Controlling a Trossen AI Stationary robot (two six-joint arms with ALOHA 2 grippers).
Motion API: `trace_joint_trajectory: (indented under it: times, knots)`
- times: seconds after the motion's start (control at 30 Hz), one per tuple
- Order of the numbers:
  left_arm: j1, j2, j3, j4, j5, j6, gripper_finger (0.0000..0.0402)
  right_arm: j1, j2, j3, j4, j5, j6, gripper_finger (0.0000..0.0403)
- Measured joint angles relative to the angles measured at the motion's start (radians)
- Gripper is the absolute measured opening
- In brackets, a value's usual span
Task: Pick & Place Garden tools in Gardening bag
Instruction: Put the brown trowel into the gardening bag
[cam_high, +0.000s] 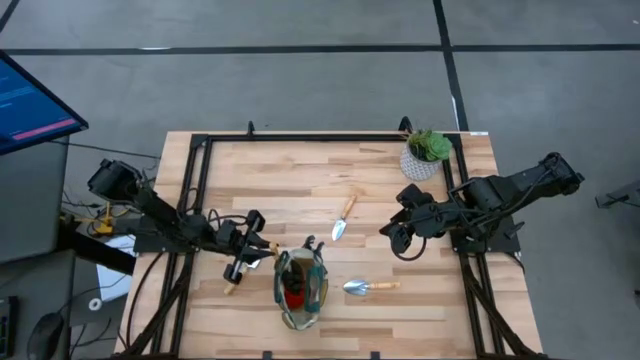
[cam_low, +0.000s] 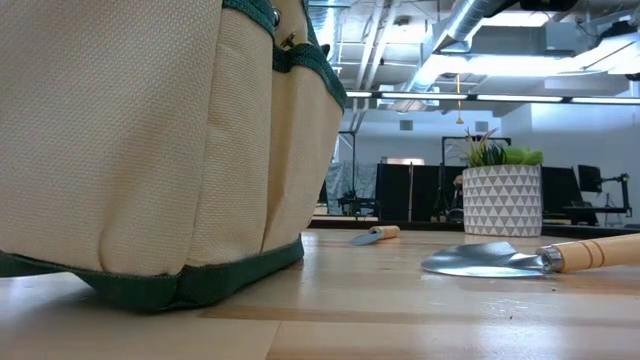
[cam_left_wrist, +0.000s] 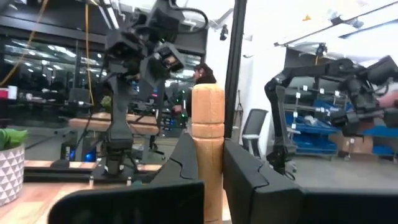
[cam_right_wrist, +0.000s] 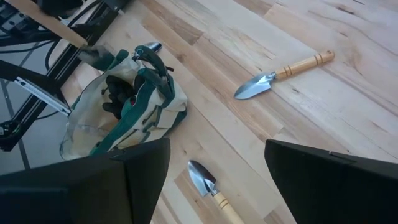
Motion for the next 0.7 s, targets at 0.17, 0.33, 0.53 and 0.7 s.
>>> trace_joint_trajectory:
  times: [0.17,0.33,0.53,0.7]
  knots:
    - [0.012,0.01,-0.013,-0.005,0.001,0.0,0.0006,-0.001,0.0,0.0,-0.001,0.0,-0.001,0.0255]
    - [0.03,0.027,-0.022,-0.01,0.003,-0.004,0.0006,-0.001,0.0,0.0,-0.001,0.0,0.003,0.0255]
    - [0.039,0.025,-0.02,0.0,0.03,-0.023,0.0006,-0.001,0.0,0.0,0.0,0.0,0.004,0.0255]
    - [0.039,0.043,-0.02,-0.001,0.029,-0.027,0.0006,-0.001,0.0,0.0,0.0,0.001,0.005,0.0255]
